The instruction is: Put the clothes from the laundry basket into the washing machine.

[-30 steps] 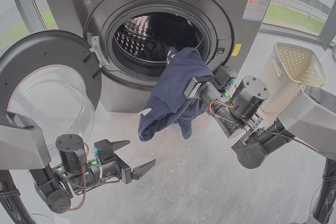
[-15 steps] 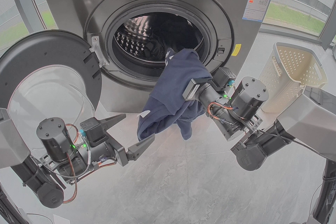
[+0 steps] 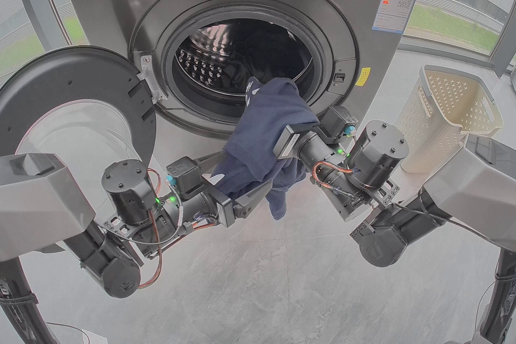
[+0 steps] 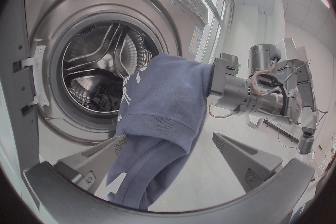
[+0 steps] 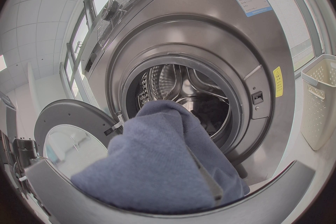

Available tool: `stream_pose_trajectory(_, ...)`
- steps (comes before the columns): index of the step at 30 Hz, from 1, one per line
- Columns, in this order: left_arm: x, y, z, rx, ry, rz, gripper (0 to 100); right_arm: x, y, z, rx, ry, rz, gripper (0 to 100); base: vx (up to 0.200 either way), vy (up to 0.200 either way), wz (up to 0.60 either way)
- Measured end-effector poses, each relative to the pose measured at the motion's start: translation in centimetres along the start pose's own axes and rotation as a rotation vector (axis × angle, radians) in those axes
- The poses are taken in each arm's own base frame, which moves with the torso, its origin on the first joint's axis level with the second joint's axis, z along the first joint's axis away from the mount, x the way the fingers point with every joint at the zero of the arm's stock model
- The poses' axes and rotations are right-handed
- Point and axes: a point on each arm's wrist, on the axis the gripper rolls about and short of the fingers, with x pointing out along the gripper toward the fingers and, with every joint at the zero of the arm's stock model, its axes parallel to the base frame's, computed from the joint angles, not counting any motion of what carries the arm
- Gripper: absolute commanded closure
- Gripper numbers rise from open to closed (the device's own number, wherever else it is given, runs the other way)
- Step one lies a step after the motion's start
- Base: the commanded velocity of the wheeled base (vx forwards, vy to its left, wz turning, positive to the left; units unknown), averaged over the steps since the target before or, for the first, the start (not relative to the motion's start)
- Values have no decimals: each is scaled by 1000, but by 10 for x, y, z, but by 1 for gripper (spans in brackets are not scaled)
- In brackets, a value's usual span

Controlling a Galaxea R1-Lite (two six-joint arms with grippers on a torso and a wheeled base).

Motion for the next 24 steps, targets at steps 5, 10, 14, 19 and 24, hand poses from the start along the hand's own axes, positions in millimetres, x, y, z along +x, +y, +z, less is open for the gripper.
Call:
stream_pose_trajectory(5, 18, 3, -7, 4, -17, -5, 0, -1, 4, -1, 3, 4, 7, 100, 0, 0, 0)
stream_pose_trajectory(10, 35, 5, -14, 6, -28, -1, 0, -2, 8, -2, 8, 7, 16, 100, 0, 0, 0)
stream_pose_trajectory(14, 46, 6, -22, 3, -20, 0, 0, -3, 13, -3, 13, 11, 17, 100, 0, 0, 0)
stream_pose_trajectory(19, 59, 8, -30, 4, -30, 20, 0, -5, 19, -4, 18, 17, 25, 100, 0, 0, 0)
stream_pose_trajectory(24, 73, 12, -34, 6, -56, 48, 0, -8, 22, -6, 22, 26, 31, 100, 0, 0, 0)
